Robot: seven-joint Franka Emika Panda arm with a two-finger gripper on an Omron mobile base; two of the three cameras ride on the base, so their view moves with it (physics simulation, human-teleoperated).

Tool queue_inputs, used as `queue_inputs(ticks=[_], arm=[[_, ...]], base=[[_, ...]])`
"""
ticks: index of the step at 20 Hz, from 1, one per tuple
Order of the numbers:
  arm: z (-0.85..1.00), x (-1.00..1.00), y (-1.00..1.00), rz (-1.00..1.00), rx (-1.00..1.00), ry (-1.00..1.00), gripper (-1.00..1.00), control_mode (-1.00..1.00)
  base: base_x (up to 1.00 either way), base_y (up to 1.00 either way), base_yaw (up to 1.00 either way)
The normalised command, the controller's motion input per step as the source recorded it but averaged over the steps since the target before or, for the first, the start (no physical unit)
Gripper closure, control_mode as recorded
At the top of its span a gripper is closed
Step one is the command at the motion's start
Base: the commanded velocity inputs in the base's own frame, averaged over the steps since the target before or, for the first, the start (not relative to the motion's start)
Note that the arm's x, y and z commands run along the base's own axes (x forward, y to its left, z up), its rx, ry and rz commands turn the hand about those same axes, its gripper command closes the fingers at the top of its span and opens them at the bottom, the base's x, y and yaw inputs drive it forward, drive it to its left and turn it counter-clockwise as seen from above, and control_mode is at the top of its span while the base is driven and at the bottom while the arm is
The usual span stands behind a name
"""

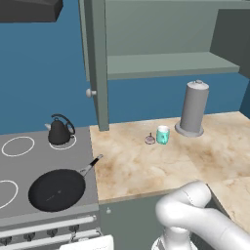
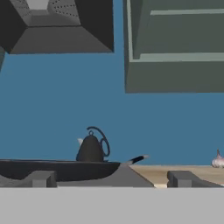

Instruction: Pick the pan from the cabinet and place it on the stove. Then turn on the stove burner for the pan.

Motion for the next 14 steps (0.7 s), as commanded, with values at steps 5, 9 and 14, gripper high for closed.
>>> queue_inputs(ticks=[5,9,14], arm=[[-0.21,0.02,0.00,0.00,0.01,-0.04,-1.00,-1.00],[-0.10,0.07,0.00,0.00,0.04,-0.02,-1.00,-1.00],[-0.15,0.13,0.00,0.00,0.05,-0.01,-1.00,-1.00]], base=[[0.00,0.00,0.00],[0.00,0.00,0.00],[0.00,0.00,0.00]])
